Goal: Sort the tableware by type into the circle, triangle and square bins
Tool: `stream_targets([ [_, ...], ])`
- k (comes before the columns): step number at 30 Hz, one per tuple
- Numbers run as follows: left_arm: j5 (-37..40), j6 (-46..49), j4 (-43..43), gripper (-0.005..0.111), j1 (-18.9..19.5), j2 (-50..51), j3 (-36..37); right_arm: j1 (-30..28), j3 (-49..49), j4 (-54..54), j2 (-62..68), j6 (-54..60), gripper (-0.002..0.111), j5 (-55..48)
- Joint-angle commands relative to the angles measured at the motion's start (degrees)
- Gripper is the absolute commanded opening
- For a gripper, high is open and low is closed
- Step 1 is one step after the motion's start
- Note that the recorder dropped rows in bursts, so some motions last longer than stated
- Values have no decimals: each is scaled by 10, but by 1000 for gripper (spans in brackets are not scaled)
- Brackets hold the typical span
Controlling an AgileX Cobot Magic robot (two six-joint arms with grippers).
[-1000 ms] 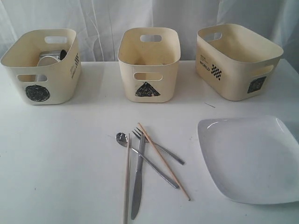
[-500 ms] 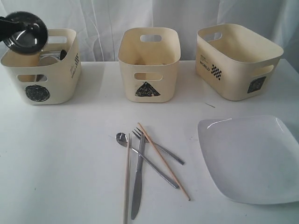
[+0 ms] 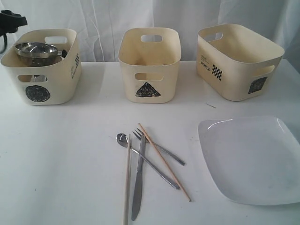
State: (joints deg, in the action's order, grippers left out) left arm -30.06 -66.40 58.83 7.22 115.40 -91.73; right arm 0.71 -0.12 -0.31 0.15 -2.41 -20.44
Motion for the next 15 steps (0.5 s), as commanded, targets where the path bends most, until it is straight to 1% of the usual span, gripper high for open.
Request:
stream_targets([
  [1, 66, -29, 30, 31, 1, -77, -2, -2, 1, -4, -2, -4, 0, 4],
  [2, 101, -65, 53, 18, 1, -102, 0, -2, 1, -4, -2, -4, 0, 4],
  [4, 170, -114, 90, 1, 1, -143, 8, -2, 1, -4, -2, -4, 0, 4],
  [5, 214, -137, 114, 0, 1, -165, 17, -2, 1, -4, -2, -4, 0, 4],
  [8, 312, -146, 119, 0, 1, -238, 59, -2, 1, -4, -2, -4, 0, 4],
  [10, 370, -128, 120, 0, 1, -291, 104, -2, 1, -4, -2, -4, 0, 4],
  [11, 396, -104, 120, 0, 1, -323, 136, -2, 1, -4, -2, -4, 0, 4],
  [13, 418, -54, 120, 0, 1, -388, 205, -2, 1, -4, -2, -4, 0, 4],
  [15, 407, -14, 120, 0, 1, -465, 296, -2, 1, -4, -2, -4, 0, 4],
])
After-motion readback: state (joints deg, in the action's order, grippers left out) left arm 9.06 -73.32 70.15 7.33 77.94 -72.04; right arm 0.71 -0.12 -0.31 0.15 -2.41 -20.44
